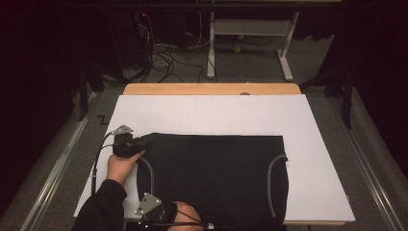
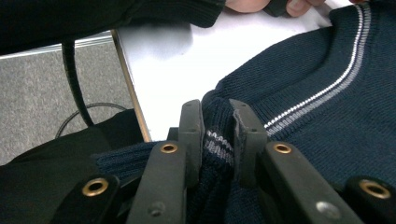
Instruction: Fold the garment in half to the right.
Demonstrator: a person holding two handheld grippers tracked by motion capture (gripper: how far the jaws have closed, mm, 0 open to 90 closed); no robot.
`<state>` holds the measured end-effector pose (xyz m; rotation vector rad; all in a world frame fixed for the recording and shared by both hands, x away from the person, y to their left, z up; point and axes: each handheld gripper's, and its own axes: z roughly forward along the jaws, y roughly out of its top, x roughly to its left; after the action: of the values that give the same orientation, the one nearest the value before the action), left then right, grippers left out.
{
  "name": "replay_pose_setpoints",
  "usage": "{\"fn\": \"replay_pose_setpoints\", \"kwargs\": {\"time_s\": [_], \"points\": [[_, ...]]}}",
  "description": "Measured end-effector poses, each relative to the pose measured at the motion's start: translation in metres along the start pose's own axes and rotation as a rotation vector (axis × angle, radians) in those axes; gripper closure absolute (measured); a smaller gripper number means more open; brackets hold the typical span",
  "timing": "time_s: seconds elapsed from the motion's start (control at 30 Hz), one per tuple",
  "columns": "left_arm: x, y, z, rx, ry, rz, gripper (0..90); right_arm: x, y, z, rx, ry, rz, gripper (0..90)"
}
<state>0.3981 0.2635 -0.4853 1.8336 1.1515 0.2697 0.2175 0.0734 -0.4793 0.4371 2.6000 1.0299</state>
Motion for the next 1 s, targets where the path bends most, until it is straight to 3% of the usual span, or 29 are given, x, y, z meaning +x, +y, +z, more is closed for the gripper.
{"fn": "replay_pose_setpoints", "kwargs": {"time_s": [0.23,0.63,0.8,1.0], "points": [[0.0,0.001,0.001,0.009,0.023,-0.011,71.1,-0.002,0.002,-0.016,-0.058,-0.014,0.007,77.7],[0.0,0.002,0.003,0.028,0.027,-0.018,73.8,-0.012,0.004,-0.043,-0.167,-0.024,0.038,77.8],[-0.003,0.004,0.003,0.04,0.061,-0.006,75.5,-0.017,0.006,-0.051,-0.196,-0.036,0.036,78.0],[-0.01,0.008,0.001,0.004,0.086,-0.06,75.6,-0.026,0.005,-0.063,-0.257,-0.025,0.09,78.0]]}}
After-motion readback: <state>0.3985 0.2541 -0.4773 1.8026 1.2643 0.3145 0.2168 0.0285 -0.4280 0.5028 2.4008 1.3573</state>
